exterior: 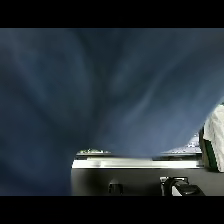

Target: Fold the clothes and pants, and hang the long-sleeved shirts on hangers.

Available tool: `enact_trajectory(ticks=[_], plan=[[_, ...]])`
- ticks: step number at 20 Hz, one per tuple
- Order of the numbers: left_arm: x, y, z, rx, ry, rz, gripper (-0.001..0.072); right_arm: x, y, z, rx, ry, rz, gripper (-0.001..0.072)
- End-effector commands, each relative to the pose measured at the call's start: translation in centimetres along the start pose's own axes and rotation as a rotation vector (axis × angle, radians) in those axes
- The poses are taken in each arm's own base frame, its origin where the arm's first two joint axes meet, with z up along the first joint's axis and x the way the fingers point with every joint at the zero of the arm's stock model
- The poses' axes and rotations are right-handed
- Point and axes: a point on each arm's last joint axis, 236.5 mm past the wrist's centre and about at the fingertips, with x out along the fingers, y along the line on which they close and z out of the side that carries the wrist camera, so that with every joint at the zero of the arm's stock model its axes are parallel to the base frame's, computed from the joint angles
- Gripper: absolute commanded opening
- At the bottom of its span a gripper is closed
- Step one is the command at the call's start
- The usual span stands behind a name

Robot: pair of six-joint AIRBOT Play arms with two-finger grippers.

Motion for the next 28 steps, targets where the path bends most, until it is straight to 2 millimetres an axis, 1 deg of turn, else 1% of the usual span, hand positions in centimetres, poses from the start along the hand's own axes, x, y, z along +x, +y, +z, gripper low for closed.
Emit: enact_trajectory(ticks=[1, 2, 3, 4, 5, 6, 7, 8, 9, 10, 11, 12, 13, 14, 16, 18, 19, 20, 21, 22, 23, 24, 25, 26, 27, 28], plan=[[1.8, 4.5, -12.8, 0.032, 0.401, 0.068, 0.0021, 5.2, -1.6, -14.3, 0.015, 0.501, -0.036, 0.0041], [2.0, 6.3, -18.6, 0.011, 0.550, 0.083, 0.0021, 7.0, -2.2, -19.5, 0.030, 0.653, -0.047, 0.0041], [1.7, 8.1, -24.1, -0.008, 0.677, 0.107, 0.0022, 9.0, -2.9, -24.6, 0.051, 0.777, -0.062, 0.0041], [1.1, 10.1, -29.9, -0.031, 0.798, 0.140, 0.0022, 11.1, -3.6, -29.9, 0.071, 0.878, -0.078, 0.0041], [0.3, 11.9, -35.0, -0.044, 0.891, 0.175, 0.0022, 13.2, -4.2, -34.9, 0.102, 0.950, -0.100, 0.0041], [-0.6, 13.6, -39.9, -0.054, 0.970, 0.211, 0.0023, 14.7, -4.8, -39.1, 0.153, 1.005, -0.133, 0.0042], [-1.4, 14.9, -43.8, -0.076, 1.025, 0.236, 0.0023, 16.1, -5.0, -43.1, 0.241, 1.055, -0.180, 0.0041], [-2.4, 15.7, -47.6, -0.129, 1.081, 0.266, 0.0023, 16.6, -4.9, -46.4, 0.332, 1.114, -0.221, 0.0042], [-3.4, 16.1, -50.7, -0.195, 1.136, 0.295, 0.0023, 16.8, -4.4, -49.2, 0.408, 1.171, -0.242, 0.0042], [-4.5, 16.2, -53.8, -0.268, 1.198, 0.323, 0.0024, 16.7, -3.7, -51.4, 0.450, 1.224, -0.235, 0.0042], [-5.4, 16.0, -56.2, -0.341, 1.247, 0.349, 0.0024, 16.6, -3.0, -53.4, 0.487, 1.274, -0.224, 0.0042], [-6.3, 15.4, -58.5, -0.423, 1.297, 0.371, 0.0024, 16.2, -2.4, -54.9, 0.516, 1.318, -0.216, 0.0042], [-7.0, 14.8, -60.3, -0.481, 1.339, 0.383, 0.0024, 15.8, -2.1, -56.1, 0.534, 1.359, -0.214, 0.0042], [-7.6, 13.9, -61.9, -0.539, 1.380, 0.384, 0.0024, 15.4, -1.9, -57.0, 0.541, 1.390, -0.217, 0.0042], [-8.6, 11.7, -64.2, -0.627, 1.453, 0.353, 0.0025, 15.0, -2.0, -58.2, 0.542, 1.426, -0.224, 0.0042], [-9.6, 9.2, -65.7, -0.705, 1.528, 0.310, 0.0034, 15.0, -2.0, -58.5, 0.543, 1.431, -0.226, 0.0043], [-9.9, 8.4, -66.0, -0.745, 1.552, 0.309, 0.0088, 15.2, -2.1, -58.5, 0.541, 1.420, -0.227, 0.0044], [-10.2, 7.9, -66.0, -0.779, 1.567, 0.316, 0.0228, 15.6, -2.4, -58.2, 0.543, 1.406, -0.228, 0.0092], [-10.6, 8.1, -65.4, -0.791, 1.587, 0.316, 0.0454, 16.1, -3.1, -57.2, 0.536, 1.384, -0.224, 0.0236], [-11.5, 9.1, -64.5, -0.790, 1.623, 0.324, 0.0618, 16.4, -4.3, -55.7, 0.516, 1.369, -0.213, 0.0425], [-13.2, 10.6, -63.4, -0.783, 1.679, 0.348, 0.0656, 15.8, -6.4, -54.1, 0.474, 1.376, -0.219, 0.0552], [-15.5, 12.1, -62.2, -0.799, 1.746, 0.381, 0.0656, 14.1, -9.0, -53.2, 0.437, 1.419, -0.244, 0.0636], [-18.0, 13.0, -61.0, -0.846, 1.810, 0.406, 0.0655, 11.1, -11.7, -52.8, 0.439, 1.508, -0.281, 0.0637], [-20.3, 13.4, -60.1, -0.901, 1.862, 0.421, 0.0655, 7.9, -13.7, -53.1, 0.471, 1.607, -0.307, 0.0629], [-22.4, 13.4, -59.8, -0.961, 1.899, 0.444, 0.0651, 4.9, -14.8, -53.7, 0.517, 1.700, -0.310, 0.0626], [-24.3, 13.1, -60.0, -1.006, 1.918, 0.470, 0.0646, 2.4, -15.2, -54.6, 0.572, 1.777, -0.311, 0.0625]])
